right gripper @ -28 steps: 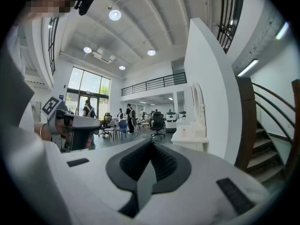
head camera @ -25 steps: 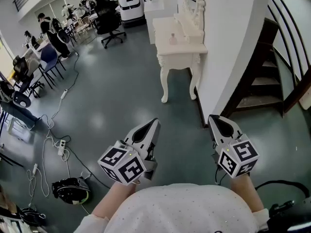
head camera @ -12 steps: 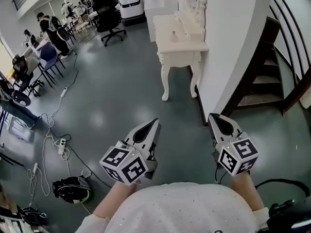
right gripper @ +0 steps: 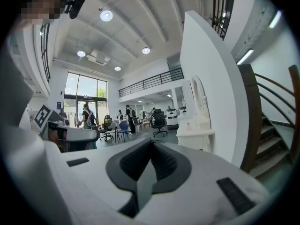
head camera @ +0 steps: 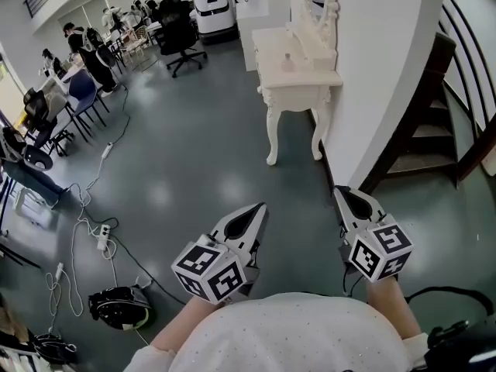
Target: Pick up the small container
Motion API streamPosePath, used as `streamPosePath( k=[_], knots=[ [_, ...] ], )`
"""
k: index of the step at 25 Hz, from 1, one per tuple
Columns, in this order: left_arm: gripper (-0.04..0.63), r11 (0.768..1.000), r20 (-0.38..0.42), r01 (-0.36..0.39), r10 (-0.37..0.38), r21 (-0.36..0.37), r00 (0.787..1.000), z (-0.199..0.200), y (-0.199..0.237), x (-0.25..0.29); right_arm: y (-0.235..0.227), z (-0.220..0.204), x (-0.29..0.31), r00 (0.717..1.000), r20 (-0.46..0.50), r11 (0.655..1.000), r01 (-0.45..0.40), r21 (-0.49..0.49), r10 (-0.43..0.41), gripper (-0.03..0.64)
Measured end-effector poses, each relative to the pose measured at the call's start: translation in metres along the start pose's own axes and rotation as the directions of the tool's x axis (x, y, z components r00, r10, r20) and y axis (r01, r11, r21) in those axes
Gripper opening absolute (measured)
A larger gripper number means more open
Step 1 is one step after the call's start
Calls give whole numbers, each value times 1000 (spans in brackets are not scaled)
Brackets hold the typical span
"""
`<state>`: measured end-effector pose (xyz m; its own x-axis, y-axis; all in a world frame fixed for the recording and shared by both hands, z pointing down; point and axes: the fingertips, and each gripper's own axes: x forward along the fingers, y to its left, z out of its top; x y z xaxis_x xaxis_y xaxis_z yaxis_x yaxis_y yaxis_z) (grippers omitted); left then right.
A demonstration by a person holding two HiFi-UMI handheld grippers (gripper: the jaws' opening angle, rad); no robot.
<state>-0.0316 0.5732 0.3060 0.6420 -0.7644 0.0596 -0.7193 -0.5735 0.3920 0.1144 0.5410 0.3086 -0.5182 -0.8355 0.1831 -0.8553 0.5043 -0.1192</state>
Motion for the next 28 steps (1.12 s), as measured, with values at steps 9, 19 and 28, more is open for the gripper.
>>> streamPosePath(
  k=[9,19,28],
  knots=[
    [0,993,-45,-23,17,-119,999,-18,43,-15,22,-9,38,998,-36,999,-44,30,45,2],
    [0,985,-61,-110,103,-129,993,3,118,34,2,-5,139,988,-79,991,-134,-9,133,2],
    [0,981,-65,-120,111,-153,992,27,158,123,-63,20,230,977,-108,983,-183,-3,182,2]
  ],
)
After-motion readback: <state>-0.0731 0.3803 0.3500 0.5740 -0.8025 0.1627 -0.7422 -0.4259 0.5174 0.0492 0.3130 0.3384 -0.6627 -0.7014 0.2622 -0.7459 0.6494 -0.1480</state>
